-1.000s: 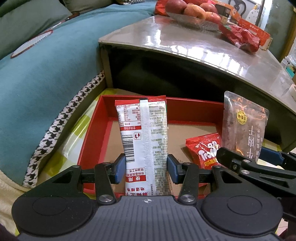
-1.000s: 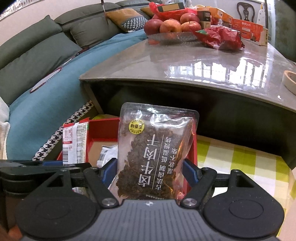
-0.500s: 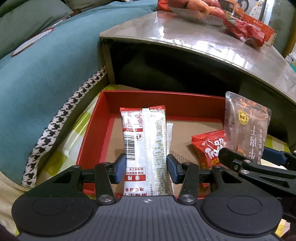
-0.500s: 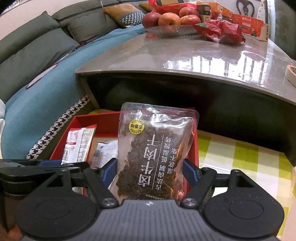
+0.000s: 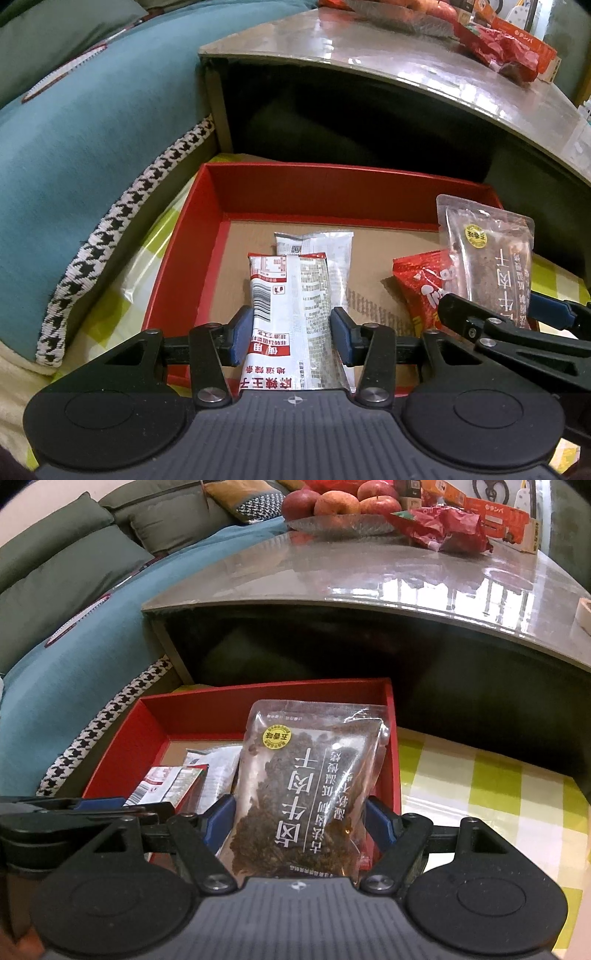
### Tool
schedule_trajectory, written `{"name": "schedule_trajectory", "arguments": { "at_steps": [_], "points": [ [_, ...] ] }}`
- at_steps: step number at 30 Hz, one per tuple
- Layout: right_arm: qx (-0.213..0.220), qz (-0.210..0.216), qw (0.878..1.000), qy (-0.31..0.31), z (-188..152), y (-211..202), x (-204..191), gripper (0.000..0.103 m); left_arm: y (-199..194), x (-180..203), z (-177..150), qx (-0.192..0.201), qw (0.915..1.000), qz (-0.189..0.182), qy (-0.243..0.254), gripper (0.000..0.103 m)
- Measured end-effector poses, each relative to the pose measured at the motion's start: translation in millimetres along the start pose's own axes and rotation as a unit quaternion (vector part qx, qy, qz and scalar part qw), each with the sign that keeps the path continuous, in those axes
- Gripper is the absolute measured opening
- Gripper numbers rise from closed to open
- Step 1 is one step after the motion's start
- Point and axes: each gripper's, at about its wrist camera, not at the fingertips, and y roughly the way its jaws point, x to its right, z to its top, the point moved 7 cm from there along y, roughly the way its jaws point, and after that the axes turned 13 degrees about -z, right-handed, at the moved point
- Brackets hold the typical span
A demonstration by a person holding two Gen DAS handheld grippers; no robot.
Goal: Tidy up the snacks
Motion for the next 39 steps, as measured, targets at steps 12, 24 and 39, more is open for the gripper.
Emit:
{"name": "schedule_trajectory", "arguments": {
  "at_steps": [12,24,39],
  "points": [
    [-0.01,-0.004,1.0,-0.001,-3.6,14.7,-3.1,0.08,6.3,0.8,-0.4,0.004,0.9996,0.023,0.015,0.053],
    [-0.018,-0.001,1.0,0.0,-7.1,20.4,-3.7,0.07,9.4,-2.2,0.8,-0.002,0.9997,0.024,0.007,0.068],
    [0.007,0.0,1.0,0.009,1.1,2.4,-1.4,0.071,-21.3,-13.4,14.3,0.031,0.9994,0.014,-0.008,0.086]
  ]
}}
